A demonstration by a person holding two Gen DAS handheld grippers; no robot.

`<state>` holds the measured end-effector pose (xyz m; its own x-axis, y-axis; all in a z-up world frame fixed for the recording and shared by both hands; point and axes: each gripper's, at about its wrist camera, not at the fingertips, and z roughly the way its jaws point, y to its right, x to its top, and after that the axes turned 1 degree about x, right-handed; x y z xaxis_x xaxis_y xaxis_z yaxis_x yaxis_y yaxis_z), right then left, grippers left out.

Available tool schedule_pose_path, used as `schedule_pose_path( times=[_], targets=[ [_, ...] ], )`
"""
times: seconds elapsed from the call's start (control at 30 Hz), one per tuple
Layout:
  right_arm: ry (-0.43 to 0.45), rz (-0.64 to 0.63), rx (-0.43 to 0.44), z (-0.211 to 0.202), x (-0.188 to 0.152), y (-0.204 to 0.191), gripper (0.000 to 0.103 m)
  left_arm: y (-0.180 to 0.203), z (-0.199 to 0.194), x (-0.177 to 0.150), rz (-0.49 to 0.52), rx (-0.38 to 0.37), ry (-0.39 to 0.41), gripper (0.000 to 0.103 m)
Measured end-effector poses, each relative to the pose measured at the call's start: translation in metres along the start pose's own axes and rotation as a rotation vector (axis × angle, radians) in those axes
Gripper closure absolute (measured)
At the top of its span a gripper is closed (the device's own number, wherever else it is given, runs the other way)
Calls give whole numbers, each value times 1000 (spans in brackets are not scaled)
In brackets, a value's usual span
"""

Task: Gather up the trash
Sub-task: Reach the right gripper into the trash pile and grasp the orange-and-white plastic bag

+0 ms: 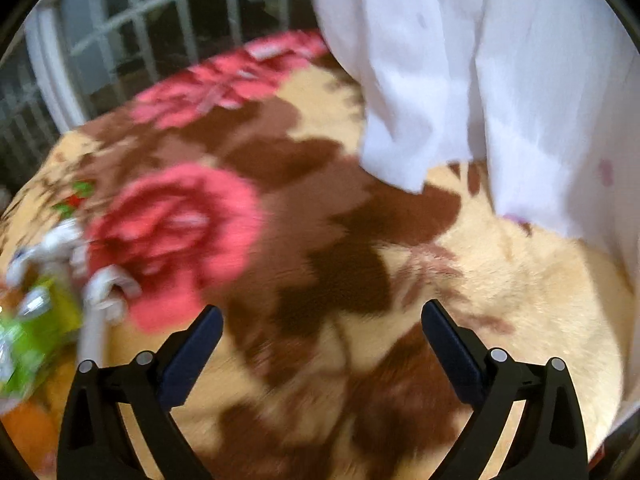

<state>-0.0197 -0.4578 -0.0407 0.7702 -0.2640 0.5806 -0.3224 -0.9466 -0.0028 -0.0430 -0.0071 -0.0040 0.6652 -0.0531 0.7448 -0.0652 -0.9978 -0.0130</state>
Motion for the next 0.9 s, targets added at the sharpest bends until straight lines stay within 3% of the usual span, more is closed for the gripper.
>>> schedule_pose_path(
  times=[0.1,0.3,0.4,0.6,0.9],
  targets=[
    [85,-108,17,-53,-21,-34,5,6,-22,-9,18,1,27,7],
    [194,-270,185,-143,-81,-111,5,16,-56,-36,56,26,48,7],
    [213,-246,236,-156,-103,-141,5,12,-64,-50,51,44,47,7],
    [202,-275,217,-155,-136,-188,5,-8,-72,-71,17,65,38,7],
    [173,-258,229,-154,-158,-206,5,-23,-73,-84,-32,49,16,7]
  ],
)
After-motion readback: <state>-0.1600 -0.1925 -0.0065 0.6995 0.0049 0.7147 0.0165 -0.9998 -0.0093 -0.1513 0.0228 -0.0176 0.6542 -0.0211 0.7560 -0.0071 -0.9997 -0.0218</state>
